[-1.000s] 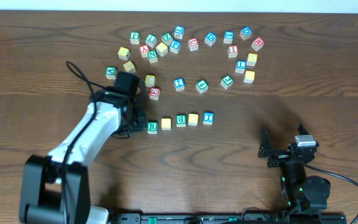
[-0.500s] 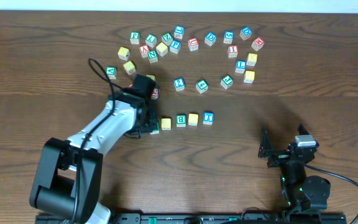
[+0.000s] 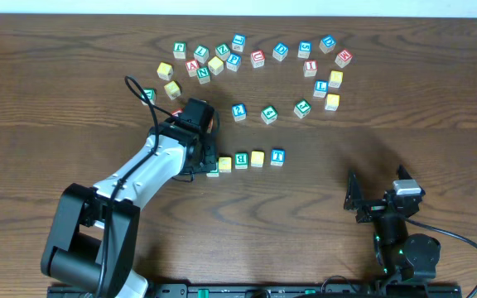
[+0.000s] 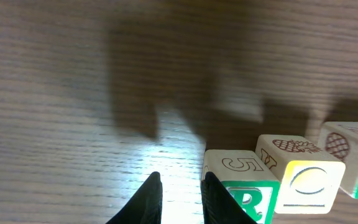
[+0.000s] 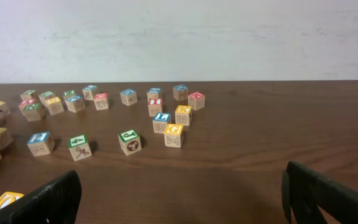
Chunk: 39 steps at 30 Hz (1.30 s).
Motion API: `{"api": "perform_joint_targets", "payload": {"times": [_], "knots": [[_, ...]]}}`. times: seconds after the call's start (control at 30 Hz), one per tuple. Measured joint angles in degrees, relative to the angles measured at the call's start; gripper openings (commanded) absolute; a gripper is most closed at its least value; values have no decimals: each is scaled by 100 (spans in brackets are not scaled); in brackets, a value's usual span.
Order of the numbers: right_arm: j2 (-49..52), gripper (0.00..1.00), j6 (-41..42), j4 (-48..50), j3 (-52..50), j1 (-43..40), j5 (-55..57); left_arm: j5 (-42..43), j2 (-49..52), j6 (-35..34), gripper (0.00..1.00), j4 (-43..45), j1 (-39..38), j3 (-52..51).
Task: Spell out ROBOT
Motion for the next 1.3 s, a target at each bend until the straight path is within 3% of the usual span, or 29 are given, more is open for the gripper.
{"api": "perform_joint_targets", "payload": {"times": [0.63, 1.03, 1.3], "knots": [[0, 99, 0, 0, 0, 2, 0, 15, 0, -42, 22, 389, -286, 0], [0, 99, 0, 0, 0, 2, 0, 11, 0, 144, 22, -647, -286, 1084], [0, 99, 0, 0, 0, 0, 2, 57, 0, 330, 19, -684, -337, 1325]]}}
